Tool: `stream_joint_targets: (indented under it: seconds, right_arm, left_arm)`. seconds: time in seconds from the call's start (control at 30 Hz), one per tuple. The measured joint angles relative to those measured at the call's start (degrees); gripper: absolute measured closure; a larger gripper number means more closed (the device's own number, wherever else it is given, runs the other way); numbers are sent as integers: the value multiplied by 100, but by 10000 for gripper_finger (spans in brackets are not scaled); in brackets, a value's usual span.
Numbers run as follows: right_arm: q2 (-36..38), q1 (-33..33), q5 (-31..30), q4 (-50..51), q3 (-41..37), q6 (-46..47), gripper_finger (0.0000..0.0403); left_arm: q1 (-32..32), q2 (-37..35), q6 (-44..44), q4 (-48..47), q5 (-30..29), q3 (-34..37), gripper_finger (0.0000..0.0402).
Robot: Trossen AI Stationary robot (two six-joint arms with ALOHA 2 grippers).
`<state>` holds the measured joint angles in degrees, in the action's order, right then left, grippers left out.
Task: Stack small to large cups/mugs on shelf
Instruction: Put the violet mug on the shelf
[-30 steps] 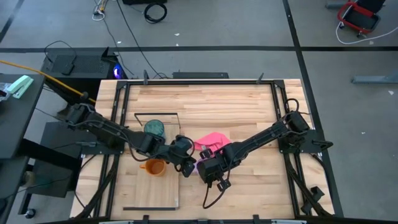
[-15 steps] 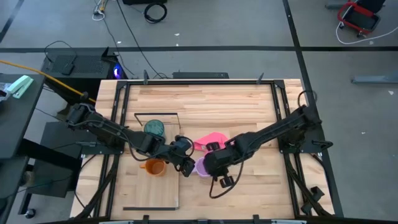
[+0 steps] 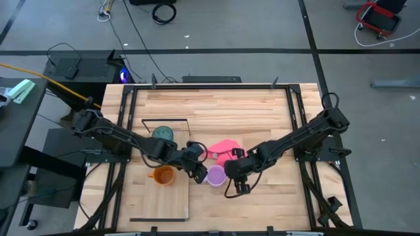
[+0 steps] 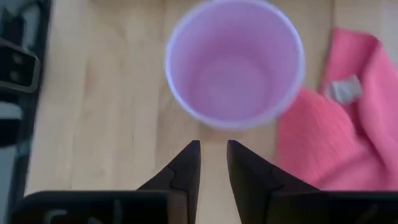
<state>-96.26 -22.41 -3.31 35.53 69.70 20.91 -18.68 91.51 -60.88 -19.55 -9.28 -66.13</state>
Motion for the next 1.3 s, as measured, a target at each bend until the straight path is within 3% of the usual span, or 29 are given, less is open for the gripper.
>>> stream_joint_targets:
  seconds: [0.43,0.83,1.3]
  right_arm:
    - [-480,83,337,-1246,-73,-394,328]
    - [-480,105,396,-1293,-73,-547,330]
    - [-480,103,386,-1300,-73,-572,330]
  left_arm:
    - [24,260,-111,-74,207,0,361]
    - [179,310,-263,-403,212,0,357]
    - [463,310,-251,-824,209,0,318]
